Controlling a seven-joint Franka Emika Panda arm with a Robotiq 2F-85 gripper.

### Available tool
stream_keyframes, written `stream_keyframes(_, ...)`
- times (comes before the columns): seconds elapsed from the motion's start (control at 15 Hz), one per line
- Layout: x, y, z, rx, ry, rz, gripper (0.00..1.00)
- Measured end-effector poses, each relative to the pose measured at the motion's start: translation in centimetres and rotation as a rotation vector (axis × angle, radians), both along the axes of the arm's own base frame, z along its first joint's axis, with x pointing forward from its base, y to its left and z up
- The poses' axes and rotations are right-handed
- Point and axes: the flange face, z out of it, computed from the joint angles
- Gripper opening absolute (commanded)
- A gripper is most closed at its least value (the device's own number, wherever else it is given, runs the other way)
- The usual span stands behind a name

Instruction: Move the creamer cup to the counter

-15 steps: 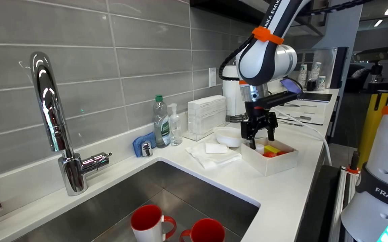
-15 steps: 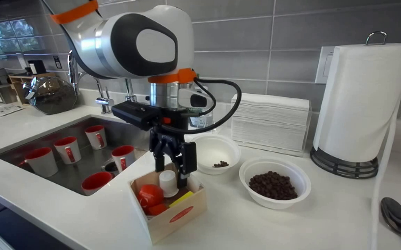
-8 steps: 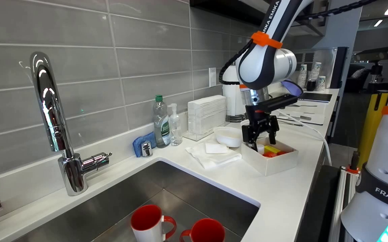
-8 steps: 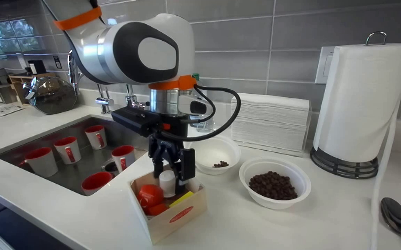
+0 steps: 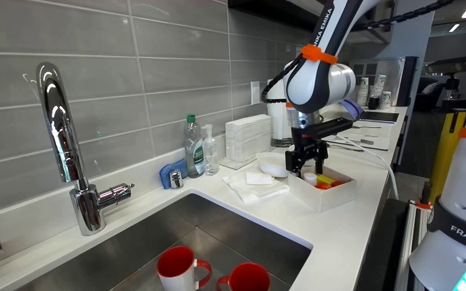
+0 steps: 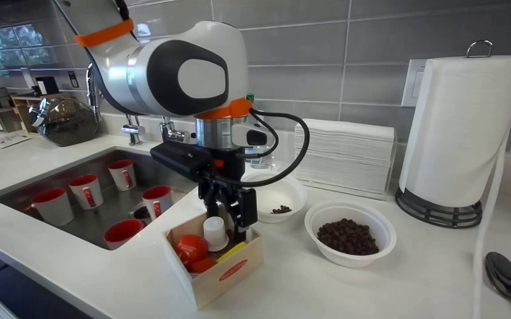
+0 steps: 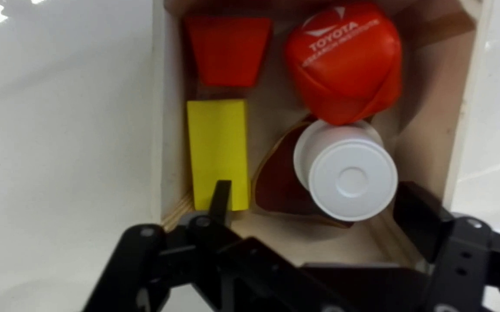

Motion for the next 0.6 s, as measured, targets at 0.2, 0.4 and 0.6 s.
stream_keyframes(0.2,0.17,0.09,0.0,0.001,-0.01,0.019,0.71)
stream_keyframes(0.4,0.22,0.21,0.01,0.005,-0.01,0.036,0.88)
stream_keyframes(0.6,0.1,0.2,-0.06,0.01,-0.001,0.05,1.0)
